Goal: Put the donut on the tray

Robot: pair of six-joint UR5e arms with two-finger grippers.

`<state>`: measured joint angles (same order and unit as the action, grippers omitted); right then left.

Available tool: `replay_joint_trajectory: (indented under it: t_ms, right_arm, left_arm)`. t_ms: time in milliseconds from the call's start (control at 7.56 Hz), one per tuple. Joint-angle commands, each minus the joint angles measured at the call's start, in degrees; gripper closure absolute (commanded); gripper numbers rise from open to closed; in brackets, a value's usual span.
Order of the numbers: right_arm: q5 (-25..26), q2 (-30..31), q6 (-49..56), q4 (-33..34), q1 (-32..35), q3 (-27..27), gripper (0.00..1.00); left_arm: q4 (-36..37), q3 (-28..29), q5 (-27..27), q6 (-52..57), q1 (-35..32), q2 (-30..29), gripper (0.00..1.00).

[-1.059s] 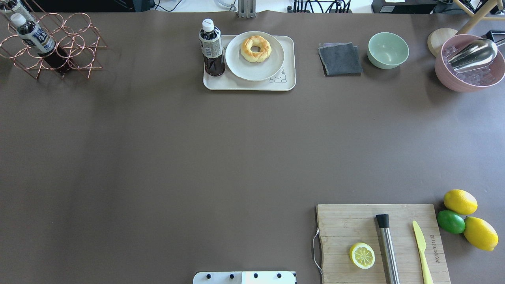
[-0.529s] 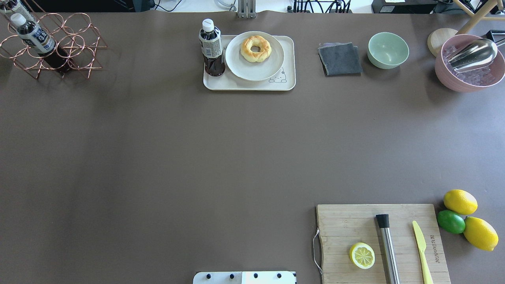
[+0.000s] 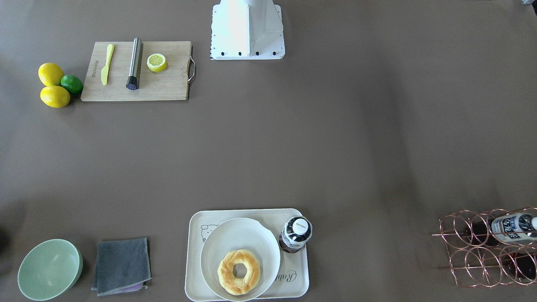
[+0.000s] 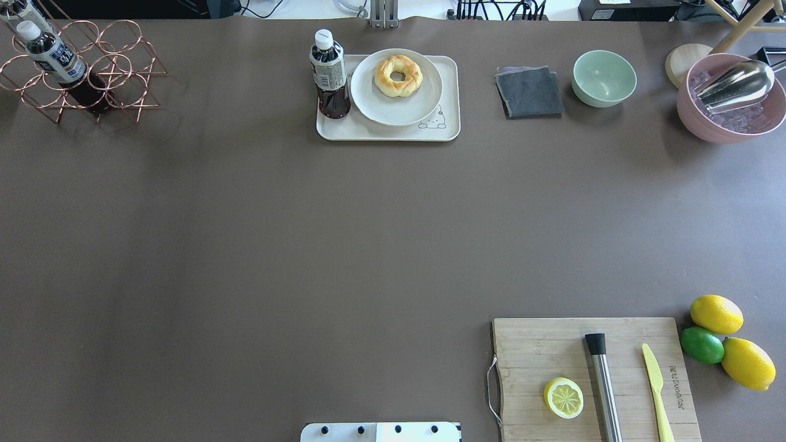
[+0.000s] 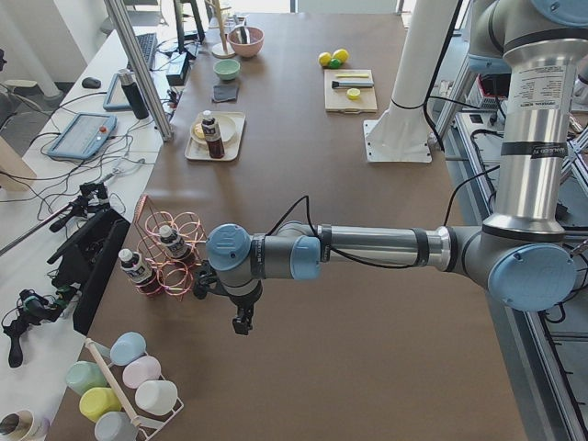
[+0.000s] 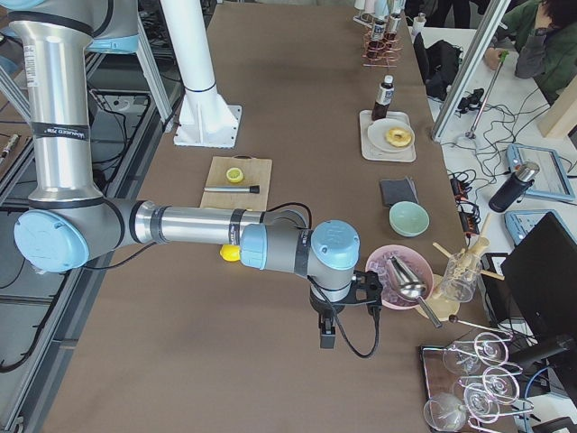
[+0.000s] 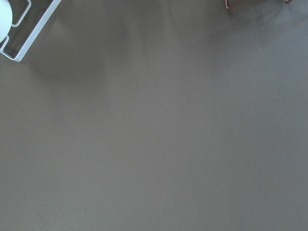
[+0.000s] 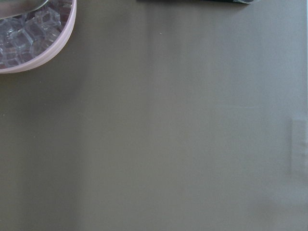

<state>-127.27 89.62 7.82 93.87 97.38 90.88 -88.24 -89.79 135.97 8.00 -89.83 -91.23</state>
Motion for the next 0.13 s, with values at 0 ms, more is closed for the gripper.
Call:
replay_joint_trajectory:
  t_ms: [0]
  right_arm:
    - [0.01, 0.02, 0.0, 0.0, 0.0, 0.0, 0.0]
  left_arm:
    - [0.0, -0.03, 0.0, 0.0, 0.01, -0.09, 0.01]
